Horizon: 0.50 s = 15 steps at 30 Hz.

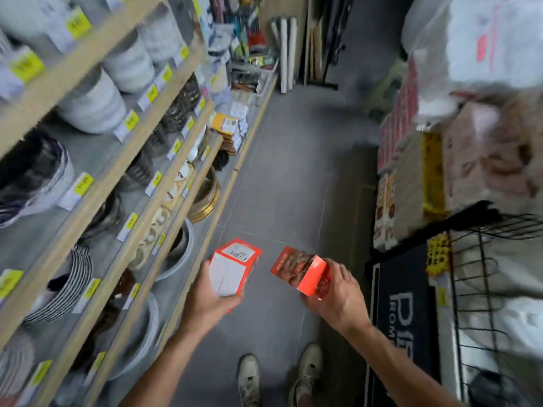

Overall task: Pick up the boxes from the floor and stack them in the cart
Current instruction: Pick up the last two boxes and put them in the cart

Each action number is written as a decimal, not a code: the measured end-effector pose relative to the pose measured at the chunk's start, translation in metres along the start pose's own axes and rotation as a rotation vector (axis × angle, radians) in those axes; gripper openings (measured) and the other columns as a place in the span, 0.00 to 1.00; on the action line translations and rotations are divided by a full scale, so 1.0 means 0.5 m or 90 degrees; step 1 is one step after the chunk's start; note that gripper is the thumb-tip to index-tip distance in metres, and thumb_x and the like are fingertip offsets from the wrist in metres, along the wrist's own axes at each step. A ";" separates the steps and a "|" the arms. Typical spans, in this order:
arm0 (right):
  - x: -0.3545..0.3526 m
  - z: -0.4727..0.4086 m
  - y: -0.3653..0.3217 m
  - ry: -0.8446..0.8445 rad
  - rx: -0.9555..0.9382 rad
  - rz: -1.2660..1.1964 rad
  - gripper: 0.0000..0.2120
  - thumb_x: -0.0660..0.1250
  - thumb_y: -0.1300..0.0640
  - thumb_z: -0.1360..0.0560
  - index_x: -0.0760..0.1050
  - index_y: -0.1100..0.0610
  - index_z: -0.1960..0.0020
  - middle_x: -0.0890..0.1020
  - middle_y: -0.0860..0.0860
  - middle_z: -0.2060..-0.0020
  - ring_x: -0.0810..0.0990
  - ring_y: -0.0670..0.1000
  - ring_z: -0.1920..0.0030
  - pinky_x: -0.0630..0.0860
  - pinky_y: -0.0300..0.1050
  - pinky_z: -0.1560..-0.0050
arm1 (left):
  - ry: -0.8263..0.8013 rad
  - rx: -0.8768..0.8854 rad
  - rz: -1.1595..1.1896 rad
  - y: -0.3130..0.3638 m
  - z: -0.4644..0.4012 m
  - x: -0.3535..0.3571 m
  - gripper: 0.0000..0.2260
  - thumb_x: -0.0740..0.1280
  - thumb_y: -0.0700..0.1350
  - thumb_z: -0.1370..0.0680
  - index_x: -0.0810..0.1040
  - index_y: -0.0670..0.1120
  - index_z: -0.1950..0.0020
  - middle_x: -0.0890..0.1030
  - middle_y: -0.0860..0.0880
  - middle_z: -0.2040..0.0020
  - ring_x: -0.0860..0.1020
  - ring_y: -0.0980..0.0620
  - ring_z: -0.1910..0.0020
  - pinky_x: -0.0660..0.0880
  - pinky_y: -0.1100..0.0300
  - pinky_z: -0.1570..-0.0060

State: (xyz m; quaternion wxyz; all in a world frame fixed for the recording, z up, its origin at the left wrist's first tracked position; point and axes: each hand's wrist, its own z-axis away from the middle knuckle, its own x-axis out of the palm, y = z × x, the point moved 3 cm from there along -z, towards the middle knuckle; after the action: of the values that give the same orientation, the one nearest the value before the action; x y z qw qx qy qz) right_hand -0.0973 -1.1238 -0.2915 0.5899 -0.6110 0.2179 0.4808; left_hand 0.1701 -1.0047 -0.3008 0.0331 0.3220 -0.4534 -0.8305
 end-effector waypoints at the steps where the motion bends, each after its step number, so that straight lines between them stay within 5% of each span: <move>1: -0.020 0.016 -0.024 0.016 -0.003 -0.016 0.36 0.76 0.40 0.40 0.74 0.55 0.37 0.82 0.51 0.48 0.82 0.55 0.46 0.77 0.50 0.44 | 0.013 0.012 0.010 0.014 0.020 -0.020 0.34 0.79 0.48 0.41 0.68 0.56 0.38 0.79 0.61 0.48 0.78 0.61 0.50 0.75 0.64 0.57; 5: -0.079 0.062 -0.101 0.033 -0.003 -0.067 0.38 0.77 0.36 0.39 0.72 0.52 0.36 0.81 0.48 0.45 0.81 0.52 0.45 0.78 0.48 0.45 | 0.069 0.037 0.025 0.050 0.070 -0.082 0.34 0.78 0.56 0.44 0.69 0.57 0.42 0.81 0.58 0.49 0.80 0.57 0.51 0.79 0.52 0.55; 11: -0.111 0.069 -0.180 0.018 -0.058 -0.075 0.43 0.74 0.27 0.41 0.69 0.48 0.33 0.80 0.44 0.41 0.80 0.47 0.43 0.79 0.47 0.42 | 0.148 0.043 0.015 0.081 0.142 -0.153 0.35 0.82 0.48 0.40 0.69 0.57 0.38 0.79 0.60 0.52 0.79 0.55 0.52 0.76 0.60 0.60; 15: -0.119 0.055 -0.241 -0.035 -0.137 -0.071 0.42 0.77 0.31 0.40 0.69 0.47 0.32 0.79 0.45 0.39 0.79 0.49 0.41 0.75 0.45 0.42 | 0.242 0.016 0.020 0.066 0.211 -0.200 0.39 0.81 0.53 0.42 0.66 0.63 0.36 0.80 0.60 0.49 0.80 0.57 0.51 0.81 0.53 0.57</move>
State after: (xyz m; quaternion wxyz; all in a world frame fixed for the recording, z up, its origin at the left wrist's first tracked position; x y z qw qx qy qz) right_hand -0.0322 -1.0907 -0.1752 0.5526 -0.6682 0.1148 0.4847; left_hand 0.1818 -0.9120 -0.1846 0.1271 0.4660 -0.4542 -0.7486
